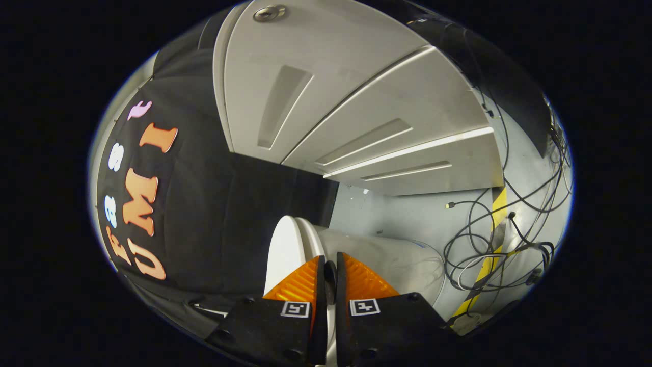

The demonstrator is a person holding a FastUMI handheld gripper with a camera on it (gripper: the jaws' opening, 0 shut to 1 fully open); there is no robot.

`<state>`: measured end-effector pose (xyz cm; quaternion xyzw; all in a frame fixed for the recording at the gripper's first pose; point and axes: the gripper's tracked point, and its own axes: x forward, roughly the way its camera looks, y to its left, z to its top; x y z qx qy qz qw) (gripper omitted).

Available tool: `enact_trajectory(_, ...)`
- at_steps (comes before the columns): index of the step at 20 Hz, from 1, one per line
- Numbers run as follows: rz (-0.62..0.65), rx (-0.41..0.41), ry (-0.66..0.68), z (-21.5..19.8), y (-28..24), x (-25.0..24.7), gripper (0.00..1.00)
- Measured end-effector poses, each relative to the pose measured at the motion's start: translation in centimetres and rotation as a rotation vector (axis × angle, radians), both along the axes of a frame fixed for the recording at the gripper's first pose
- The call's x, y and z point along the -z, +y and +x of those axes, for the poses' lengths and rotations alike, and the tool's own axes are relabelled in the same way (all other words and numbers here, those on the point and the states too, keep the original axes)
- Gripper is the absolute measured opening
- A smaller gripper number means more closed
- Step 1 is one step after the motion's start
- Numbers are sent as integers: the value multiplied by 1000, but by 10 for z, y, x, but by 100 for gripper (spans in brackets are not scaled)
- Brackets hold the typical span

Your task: Open the toilet lid.

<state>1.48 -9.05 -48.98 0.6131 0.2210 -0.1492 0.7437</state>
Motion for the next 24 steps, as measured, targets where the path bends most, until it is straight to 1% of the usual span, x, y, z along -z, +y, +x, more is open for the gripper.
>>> enact_trajectory(3,-14,12,16,-1,1,-8,15)
enact_trajectory(7,2,21,-14,-1,4,-33,15)
enact_trajectory(8,-11,36,-16,1,1,-40,12)
enact_trajectory(9,-10,32,-23,3,3,-47,10)
enact_trajectory(10,-33,42,-25,5,0,-56,8)
enact_trajectory(14,-93,47,-62,13,3,-89,8)
enact_trajectory(16,-115,38,-88,16,6,-108,8)
enact_trajectory(19,-183,34,-135,27,9,-138,8)
enact_trajectory(24,-266,-38,-201,33,35,-197,8)
